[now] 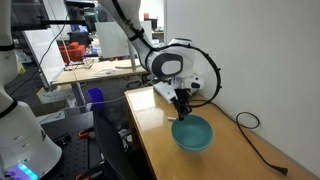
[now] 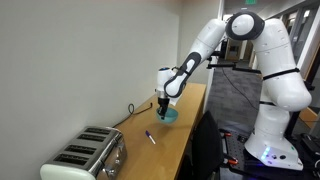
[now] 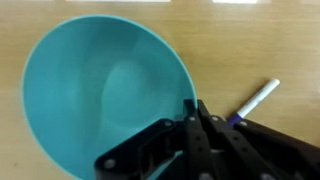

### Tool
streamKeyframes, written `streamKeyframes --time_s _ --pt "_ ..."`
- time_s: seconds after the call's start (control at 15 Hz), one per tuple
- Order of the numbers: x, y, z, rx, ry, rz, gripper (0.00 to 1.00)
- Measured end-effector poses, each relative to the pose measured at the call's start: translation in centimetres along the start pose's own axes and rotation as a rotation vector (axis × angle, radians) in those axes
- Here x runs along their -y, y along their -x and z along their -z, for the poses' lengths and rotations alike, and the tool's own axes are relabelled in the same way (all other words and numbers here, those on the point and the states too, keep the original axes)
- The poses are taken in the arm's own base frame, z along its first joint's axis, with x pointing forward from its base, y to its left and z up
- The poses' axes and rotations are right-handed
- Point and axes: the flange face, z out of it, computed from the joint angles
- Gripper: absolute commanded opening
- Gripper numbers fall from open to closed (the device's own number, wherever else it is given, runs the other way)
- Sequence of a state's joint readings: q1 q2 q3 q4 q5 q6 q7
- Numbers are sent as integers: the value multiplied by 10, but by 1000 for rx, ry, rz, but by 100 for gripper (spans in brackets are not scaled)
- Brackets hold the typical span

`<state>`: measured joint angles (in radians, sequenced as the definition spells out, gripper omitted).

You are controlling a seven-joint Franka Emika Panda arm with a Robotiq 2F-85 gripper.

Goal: Move the bowl backward

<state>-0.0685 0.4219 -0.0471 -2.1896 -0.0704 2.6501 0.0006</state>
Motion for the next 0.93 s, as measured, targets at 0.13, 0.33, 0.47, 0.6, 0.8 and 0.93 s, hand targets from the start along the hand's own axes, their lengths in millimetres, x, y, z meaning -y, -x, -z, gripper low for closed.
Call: streamKeyframes --time_s 0.13,0.33,0.47,0.6,0.8,0.93 --pt "4 -17 14 -40 0 45 1" --pt "14 -38 19 -55 8 122 1" --pt "21 -50 9 -39 27 175 1" --pt "26 -63 -3 -16 52 228 1" --pt "27 -82 -20 11 86 278 1" --pt "23 -93 -28 24 100 298 1"
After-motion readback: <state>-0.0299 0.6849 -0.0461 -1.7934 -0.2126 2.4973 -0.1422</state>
